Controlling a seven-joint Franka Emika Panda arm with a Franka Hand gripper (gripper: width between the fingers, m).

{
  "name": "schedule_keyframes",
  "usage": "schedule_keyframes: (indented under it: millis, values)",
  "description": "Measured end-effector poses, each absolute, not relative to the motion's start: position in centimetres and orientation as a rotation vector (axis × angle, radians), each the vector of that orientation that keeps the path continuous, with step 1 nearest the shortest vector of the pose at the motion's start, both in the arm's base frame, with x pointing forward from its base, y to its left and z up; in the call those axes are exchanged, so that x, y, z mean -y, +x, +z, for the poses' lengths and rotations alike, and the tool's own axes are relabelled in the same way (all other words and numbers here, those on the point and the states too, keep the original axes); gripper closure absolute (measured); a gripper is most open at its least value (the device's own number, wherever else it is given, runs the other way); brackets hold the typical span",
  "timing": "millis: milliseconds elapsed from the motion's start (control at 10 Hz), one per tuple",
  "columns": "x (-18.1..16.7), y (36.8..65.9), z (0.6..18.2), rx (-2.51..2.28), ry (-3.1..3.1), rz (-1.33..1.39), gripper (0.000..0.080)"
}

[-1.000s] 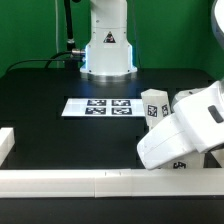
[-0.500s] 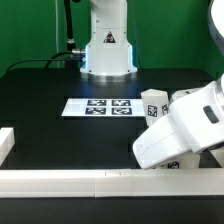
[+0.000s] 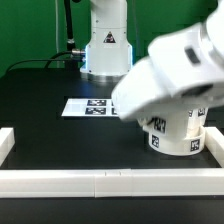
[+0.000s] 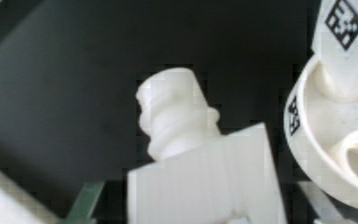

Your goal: Assemble stool

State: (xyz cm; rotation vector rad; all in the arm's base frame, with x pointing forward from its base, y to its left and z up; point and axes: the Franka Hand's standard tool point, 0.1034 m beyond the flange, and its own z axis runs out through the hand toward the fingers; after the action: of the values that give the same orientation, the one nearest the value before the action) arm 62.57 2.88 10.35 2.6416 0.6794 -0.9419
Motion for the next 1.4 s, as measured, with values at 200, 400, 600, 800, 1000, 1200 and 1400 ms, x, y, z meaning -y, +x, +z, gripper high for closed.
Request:
schedule_keyframes:
  millis: [200, 400, 600, 800, 1000, 1200, 1400]
  values:
    - [-2.9, 63.0, 8.8, -0.677, 2.629, -0.951, 0.0475]
    - [-3.1, 62.0, 9.5, -0.674, 2.617, -0.985, 0.0475]
    - [-2.8, 58.3, 9.0, -0.462, 2.498, -1.228, 0.0475]
    - [-4.5, 56.9, 9.7, -0.336, 2.424, -1.276, 0.0475]
    - [-3.7, 54.3, 10.5, -0.327, 2.389, -1.358, 0.0475]
    - [-3.8, 54.2, 10.2, -0.3, 2.389, -1.353, 0.0475]
    - [-4.8, 54.4, 11.3, -0.132, 2.433, -1.245, 0.0475]
